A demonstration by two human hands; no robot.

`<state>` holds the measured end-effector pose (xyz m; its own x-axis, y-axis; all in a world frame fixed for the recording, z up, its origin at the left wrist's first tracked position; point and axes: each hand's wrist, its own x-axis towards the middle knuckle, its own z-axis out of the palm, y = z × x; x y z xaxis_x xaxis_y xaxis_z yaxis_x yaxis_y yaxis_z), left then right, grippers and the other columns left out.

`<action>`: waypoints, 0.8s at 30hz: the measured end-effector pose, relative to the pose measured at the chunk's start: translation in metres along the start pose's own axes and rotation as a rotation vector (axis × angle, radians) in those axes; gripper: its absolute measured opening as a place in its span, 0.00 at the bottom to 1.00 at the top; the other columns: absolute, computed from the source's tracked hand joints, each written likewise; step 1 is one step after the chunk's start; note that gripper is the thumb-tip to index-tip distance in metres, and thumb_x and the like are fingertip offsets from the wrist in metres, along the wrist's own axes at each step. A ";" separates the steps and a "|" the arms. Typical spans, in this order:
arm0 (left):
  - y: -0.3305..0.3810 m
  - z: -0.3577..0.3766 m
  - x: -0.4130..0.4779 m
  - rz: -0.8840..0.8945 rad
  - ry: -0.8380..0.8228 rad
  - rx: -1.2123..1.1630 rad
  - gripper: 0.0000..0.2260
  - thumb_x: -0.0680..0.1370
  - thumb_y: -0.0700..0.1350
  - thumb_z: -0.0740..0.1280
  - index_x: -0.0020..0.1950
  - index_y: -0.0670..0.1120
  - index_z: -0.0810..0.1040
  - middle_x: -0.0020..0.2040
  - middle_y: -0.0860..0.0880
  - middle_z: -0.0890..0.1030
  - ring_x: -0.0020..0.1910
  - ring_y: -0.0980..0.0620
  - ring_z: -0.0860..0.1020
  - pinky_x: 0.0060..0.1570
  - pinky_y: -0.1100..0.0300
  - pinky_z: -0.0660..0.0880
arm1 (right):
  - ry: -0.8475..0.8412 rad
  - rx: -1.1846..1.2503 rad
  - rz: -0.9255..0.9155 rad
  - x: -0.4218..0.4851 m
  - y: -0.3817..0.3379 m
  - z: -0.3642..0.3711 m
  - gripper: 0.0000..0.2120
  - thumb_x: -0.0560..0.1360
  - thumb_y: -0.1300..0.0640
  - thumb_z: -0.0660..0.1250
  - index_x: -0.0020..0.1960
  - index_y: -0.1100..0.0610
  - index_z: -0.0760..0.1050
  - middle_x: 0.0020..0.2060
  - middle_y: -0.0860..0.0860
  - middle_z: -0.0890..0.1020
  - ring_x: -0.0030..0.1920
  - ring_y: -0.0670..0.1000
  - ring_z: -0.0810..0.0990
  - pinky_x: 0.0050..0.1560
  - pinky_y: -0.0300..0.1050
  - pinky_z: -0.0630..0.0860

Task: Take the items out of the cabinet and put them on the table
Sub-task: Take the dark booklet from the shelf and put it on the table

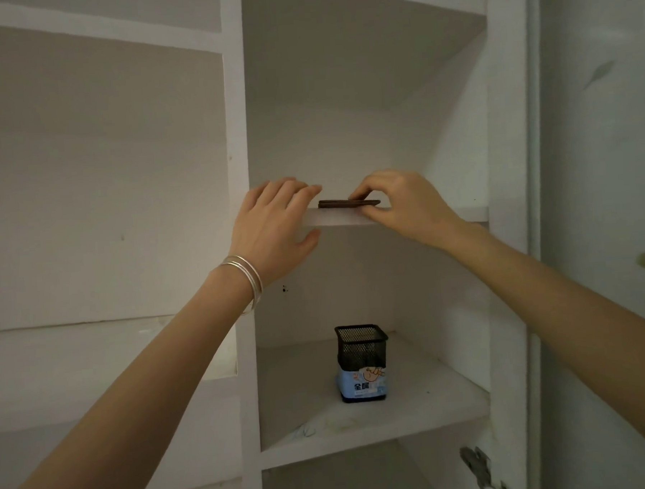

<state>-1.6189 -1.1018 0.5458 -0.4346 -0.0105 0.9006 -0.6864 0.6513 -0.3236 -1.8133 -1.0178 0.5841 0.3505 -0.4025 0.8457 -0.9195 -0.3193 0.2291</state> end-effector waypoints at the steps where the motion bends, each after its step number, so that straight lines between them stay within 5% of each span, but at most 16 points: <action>1: 0.000 0.000 0.001 0.008 0.012 -0.008 0.24 0.70 0.54 0.58 0.63 0.46 0.74 0.57 0.47 0.78 0.60 0.46 0.74 0.58 0.53 0.65 | 0.042 -0.024 -0.034 -0.003 -0.002 -0.002 0.06 0.71 0.61 0.68 0.47 0.58 0.80 0.43 0.51 0.83 0.45 0.53 0.80 0.46 0.49 0.74; 10: 0.017 -0.015 -0.020 0.228 0.315 -0.145 0.07 0.72 0.45 0.67 0.48 0.45 0.81 0.47 0.48 0.82 0.52 0.46 0.78 0.56 0.55 0.66 | 0.219 -0.278 -0.355 -0.061 -0.044 -0.011 0.05 0.72 0.62 0.68 0.47 0.61 0.81 0.44 0.54 0.84 0.47 0.53 0.81 0.45 0.47 0.72; 14: 0.026 -0.023 -0.058 0.331 0.461 -0.149 0.03 0.75 0.42 0.70 0.43 0.46 0.83 0.41 0.50 0.83 0.45 0.48 0.80 0.58 0.52 0.67 | 0.098 -0.272 -0.290 -0.101 -0.073 -0.019 0.07 0.74 0.59 0.68 0.49 0.60 0.81 0.46 0.54 0.83 0.51 0.53 0.79 0.48 0.45 0.71; 20: 0.051 -0.028 -0.137 0.348 0.424 -0.364 0.03 0.74 0.43 0.71 0.44 0.45 0.84 0.42 0.50 0.83 0.46 0.51 0.79 0.61 0.54 0.65 | -0.113 -0.240 -0.125 -0.161 -0.134 -0.026 0.10 0.74 0.54 0.69 0.49 0.60 0.81 0.47 0.54 0.83 0.49 0.53 0.80 0.45 0.49 0.74; 24: 0.083 -0.030 -0.190 0.392 0.440 -0.526 0.03 0.73 0.43 0.72 0.46 0.46 0.84 0.44 0.51 0.84 0.48 0.51 0.79 0.60 0.51 0.66 | -0.374 -0.139 0.085 -0.219 -0.183 -0.036 0.19 0.71 0.45 0.69 0.58 0.55 0.76 0.54 0.53 0.79 0.55 0.52 0.76 0.52 0.48 0.75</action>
<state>-1.5752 -1.0230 0.3564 -0.2415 0.5240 0.8168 -0.1168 0.8199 -0.5605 -1.7279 -0.8403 0.3747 0.2895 -0.7146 0.6368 -0.9542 -0.1632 0.2506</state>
